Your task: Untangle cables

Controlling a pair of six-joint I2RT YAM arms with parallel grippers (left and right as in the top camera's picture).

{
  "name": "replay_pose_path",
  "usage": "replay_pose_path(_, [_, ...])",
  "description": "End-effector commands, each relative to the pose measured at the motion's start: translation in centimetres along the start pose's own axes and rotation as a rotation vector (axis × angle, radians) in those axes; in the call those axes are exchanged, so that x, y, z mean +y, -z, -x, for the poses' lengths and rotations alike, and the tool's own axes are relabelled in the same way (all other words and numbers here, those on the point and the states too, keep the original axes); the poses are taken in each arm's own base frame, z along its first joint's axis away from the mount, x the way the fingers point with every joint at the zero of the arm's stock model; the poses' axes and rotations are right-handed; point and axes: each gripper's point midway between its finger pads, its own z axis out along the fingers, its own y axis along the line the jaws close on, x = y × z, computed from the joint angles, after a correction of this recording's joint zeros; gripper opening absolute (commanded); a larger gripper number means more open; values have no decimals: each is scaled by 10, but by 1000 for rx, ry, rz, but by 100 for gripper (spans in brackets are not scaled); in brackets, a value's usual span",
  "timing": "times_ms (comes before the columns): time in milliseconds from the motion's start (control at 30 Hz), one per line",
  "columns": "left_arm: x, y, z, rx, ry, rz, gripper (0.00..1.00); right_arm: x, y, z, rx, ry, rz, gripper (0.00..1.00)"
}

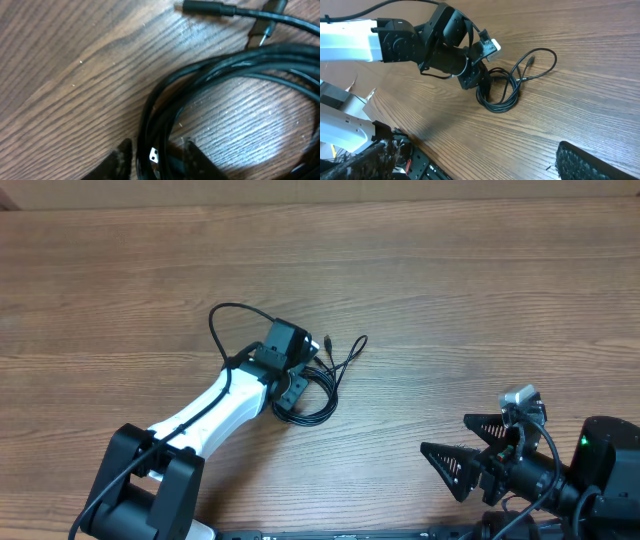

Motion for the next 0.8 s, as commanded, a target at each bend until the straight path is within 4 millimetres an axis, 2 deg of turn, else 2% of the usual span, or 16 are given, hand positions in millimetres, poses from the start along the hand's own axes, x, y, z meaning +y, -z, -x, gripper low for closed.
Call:
replay_pose_path(0, [-4, -5, -6, 10, 18, -24, 32, 1, -1, 1, -3, 10, 12, 100])
replay_pose_path(100, [-9, -7, -5, -6, 26, -49, 31, 1, -1, 0, -2, 10, 12, 100])
replay_pose_path(200, [-12, -9, -2, -28, 33, -69, 14, 1, -1, 0, -2, 9, 12, 100])
replay_pose_path(300, [-12, -9, -1, -31, 42, -69, 4, 1, -1, 0, -2, 10, 12, 100])
replay_pose_path(600, [-10, -7, 3, -35, 150, -64, 4, 1, -1, 0, -2, 30, 12, 100])
replay_pose_path(767, [-5, 11, 30, -92, 305, -74, 4, -5, -4, -4, 12, 94, -4, 100])
